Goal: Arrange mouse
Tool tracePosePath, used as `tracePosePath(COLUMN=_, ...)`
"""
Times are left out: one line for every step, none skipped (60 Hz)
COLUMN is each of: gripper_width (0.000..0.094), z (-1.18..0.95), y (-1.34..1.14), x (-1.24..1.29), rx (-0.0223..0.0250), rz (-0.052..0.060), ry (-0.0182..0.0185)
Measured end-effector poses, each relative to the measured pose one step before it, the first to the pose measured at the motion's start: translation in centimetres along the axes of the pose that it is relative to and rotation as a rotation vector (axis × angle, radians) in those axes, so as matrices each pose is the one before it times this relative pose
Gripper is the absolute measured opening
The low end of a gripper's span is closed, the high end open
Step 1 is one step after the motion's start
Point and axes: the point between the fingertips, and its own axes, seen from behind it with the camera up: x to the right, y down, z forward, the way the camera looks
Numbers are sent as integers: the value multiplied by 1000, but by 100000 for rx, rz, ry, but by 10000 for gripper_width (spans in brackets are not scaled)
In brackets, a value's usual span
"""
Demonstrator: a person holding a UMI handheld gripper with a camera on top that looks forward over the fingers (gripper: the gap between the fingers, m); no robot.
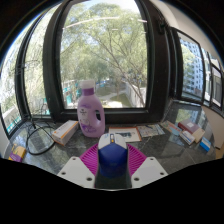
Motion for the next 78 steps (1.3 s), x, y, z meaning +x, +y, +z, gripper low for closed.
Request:
tracePosePath(gripper_width=354, z=673, y=837, x=260, rx=-2718, rz=25, ry=292)
tracePosePath(gripper_width=356, z=629, y=1098, x=372, rx=-2747, rz=34, ry=355)
tracePosePath(gripper_width=358, z=585, y=1093, x=315, rx=-2744, rz=97, ry=347)
tracePosePath(gripper_width=357, z=557, y=993, x=248, rx=-2515, rz=69, ry=263)
tracePosePath(gripper_width=360, z=999, y=2257, x=738, rx=-2268, rz=-560, ry=432)
tracePosePath(gripper_width=373, z=132, y=410, x=309, rx=-927, rz=813, ry=-76)
tracePosePath(gripper_width=386, z=351, y=610, x=264, rx=-1390, rz=446, ry=306)
tracePosePath(gripper_width=393, z=294, y=600, x=295, rx=-1438, rz=255, ry=479)
tracePosePath(gripper_width=399, z=265, y=570, x=253, rx=-1208, rz=123, ry=481)
tracePosePath(gripper_width=405, z=254, y=454, x=185, rx=-1059, rz=92, ry=362)
tracePosePath(gripper_width=418, z=549, y=382, x=57, rx=-1065, rz=-141, ry=129)
tracePosePath(gripper_width=427, z=143, y=606, x=171, rx=-339, rz=-62, ry=-164)
tracePosePath(gripper_width=443, z=167, y=329, x=92, rx=-663, rz=-101, ry=-78)
tracePosePath(gripper_width=453, z=127, y=263, x=39, rx=-539, rz=37, ry=-130)
tracePosePath(gripper_width=466, z=123, y=225, x=-6, rx=-563, rz=144, ry=-220)
tracePosePath(gripper_width=476, z=95, y=212, x=-34, rx=-512, rz=211, ry=-380)
tracePosePath(gripper_width=491, z=147, y=-65, x=-42, rx=-1027, rz=34, ry=-236)
tracePosePath(gripper_width=502, z=7, y=351, x=36, rx=-335, rz=-45, ry=-282)
tracePosePath(gripper_width=512, z=24, y=216, x=10, rx=-554, rz=-88, ry=-149)
tracePosePath(gripper_width=525, z=17, y=161, x=4, rx=-548, rz=-136, ry=-55)
tracePosePath(gripper_width=544, z=-32, y=19, x=14, rx=-161, rz=-335, ry=-122)
tracePosePath(gripper_width=571, z=-54, y=-16, x=44, rx=32, rz=-522, ry=142)
tracePosePath(gripper_width=609, z=-118, y=6, x=42, rx=-183, rz=-640, ry=130)
tracePosePath(gripper_width=657, z=-176, y=-154, x=-23, rx=-558, rz=-513, ry=263)
tracePosePath(gripper_width=723, z=-231, y=-10, x=20, rx=-150, rz=-533, ry=187)
tracePosePath(gripper_width=791, z=-349, y=-62, x=-15, rx=248, rz=-488, ry=242)
tracePosePath(gripper_width=858, z=-360, y=-164, x=35, rx=161, rz=-470, ry=286)
tracePosePath(gripper_width=863, z=-438, y=-267, x=35, rx=591, rz=-387, ry=293)
tracePosePath(gripper_width=841, z=-499, y=-354, x=101, rx=939, rz=-285, ry=391)
tracePosePath(gripper_width=834, z=-563, y=-409, x=139, rx=1146, rz=-184, ry=716)
tracePosePath(gripper_width=839, z=-599, y=-402, x=129, rx=1086, rz=-239, ry=717)
tracePosePath(gripper_width=849, z=-630, y=-382, x=93, rx=1007, rz=-293, ry=705)
tracePosePath(gripper_width=862, z=-552, y=-666, x=58, rx=87, rz=-273, ry=417)
tracePosePath(gripper_width=868, z=-680, y=-282, x=-10, rx=836, rz=-450, ry=506)
tracePosePath(gripper_width=860, z=-736, y=-153, x=2, rx=1156, rz=-330, ry=474)
tracePosePath(gripper_width=857, z=-698, y=-304, x=14, rx=830, rz=-258, ry=437)
tracePosePath(gripper_width=851, z=-702, y=-321, x=30, rx=793, rz=-222, ry=542)
tracePosePath(gripper_width=849, z=-746, y=-305, x=25, rx=749, rz=-128, ry=544)
tracePosePath(gripper_width=851, z=-760, y=-284, x=-35, rx=772, rz=-92, ry=356)
tracePosePath(gripper_width=850, z=-827, y=-446, x=-38, rx=545, rz=-97, ry=164)
tracePosePath(gripper_width=851, z=-876, y=-270, x=-70, rx=848, rz=28, ry=354)
tracePosePath(gripper_width=857, z=-865, y=-256, x=-52, rx=926, rz=38, ry=398)
tracePosePath(gripper_width=856, z=-862, y=-217, x=-86, rx=765, rz=24, ry=354)
tracePosePath(gripper_width=855, z=-840, y=-194, x=-126, rx=730, rz=56, ry=216)
tracePosePath(gripper_width=855, z=-859, y=-196, x=-123, rx=688, rz=118, ry=186)
tracePosePath(gripper_width=856, z=-740, y=-328, x=-43, rx=303, rz=-11, ry=18)
tracePosePath(gripper_width=855, z=-783, y=-112, x=-152, rx=469, rz=54, ry=80)
tracePosePath(gripper_width=856, z=-737, y=-90, x=-144, rx=364, rz=61, ry=82)
tracePosePath(gripper_width=856, z=-744, y=-77, x=-158, rx=360, rz=105, ry=76)
tracePosePath(gripper_width=856, z=-710, y=-95, x=-140, rx=367, rz=111, ry=24)
tracePosePath(gripper_width=856, z=-756, y=-65, x=-161, rx=396, rz=105, ry=54)
tracePosePath(gripper_width=856, z=-839, y=-26, x=-139, rx=558, rz=-3, ry=219)
tracePosePath(gripper_width=856, z=-822, y=-137, x=-73, rx=367, rz=29, ry=235)
tracePosePath(gripper_width=855, z=-691, y=-116, x=-66, rx=533, rz=-44, ry=356)
tracePosePath(gripper_width=854, z=-694, y=-25, x=-82, rx=469, rz=-144, ry=341)
tracePosePath(gripper_width=856, z=-678, y=1, x=-92, rx=346, rz=-301, ry=334)
tracePosePath(gripper_width=857, z=-678, y=27, x=-98, rx=325, rz=-388, ry=340)
tracePosePath(gripper_width=856, z=-656, y=134, x=-77, rx=496, rz=-206, ry=437)
tracePosePath(gripper_width=856, z=-710, y=-33, x=-113, rx=293, rz=-258, ry=336)
tracePosePath(gripper_width=856, z=-592, y=35, x=-83, rx=286, rz=-271, ry=333)
tracePosePath(gripper_width=857, z=-600, y=63, x=-99, rx=191, rz=-227, ry=317)
tracePosePath(gripper_width=857, z=-590, y=27, x=-84, rx=176, rz=-178, ry=263)
tracePosePath(gripper_width=855, z=-544, y=52, x=-90, rx=292, rz=-33, ry=268)
tracePosePath(gripper_width=853, z=-528, y=13, x=-46, rx=261, rz=116, ry=282)
tracePosePath(gripper_width=852, z=-394, y=209, x=-110, rx=288, rz=85, ry=249)
tracePosePath(gripper_width=851, z=-470, y=104, x=-125, rx=108, rz=188, ry=28)
tracePosePath(gripper_width=852, z=-565, y=77, x=-76, rx=-126, rz=134, ry=-49)
tracePosePath(gripper_width=851, z=-405, y=91, x=-52, rx=-143, rz=278, ry=-46)
tracePosePath(gripper_width=852, z=-360, y=119, x=-118, rx=-120, rz=317, ry=-39)
tracePosePath(gripper_width=851, z=-374, y=120, x=-64, rx=-66, rz=113, ry=21)
tracePosePath(gripper_width=851, z=-321, y=120, x=-13, rx=-61, rz=-145, ry=112)
tracePosePath(gripper_width=851, z=-269, y=87, x=-16, rx=-72, rz=-261, ry=251)
tracePosePath(gripper_width=852, z=-328, y=57, x=-20, rx=-71, rz=-189, ry=273)
tracePosePath(gripper_width=849, z=-25, y=200, x=-179, rx=-21, rz=21, ry=125)
tracePosePath(gripper_width=848, z=-395, y=-27, x=-24, rx=10, rz=96, ry=-10)
tracePosePath(gripper_width=851, z=-285, y=-9, x=-68, rx=-42, rz=183, ry=-135)
tracePosePath(gripper_width=851, z=-268, y=-44, x=-73, rx=-26, rz=113, ry=-104)
tracePosePath(gripper_width=852, z=-240, y=-57, x=-59, rx=131, rz=60, ry=26)
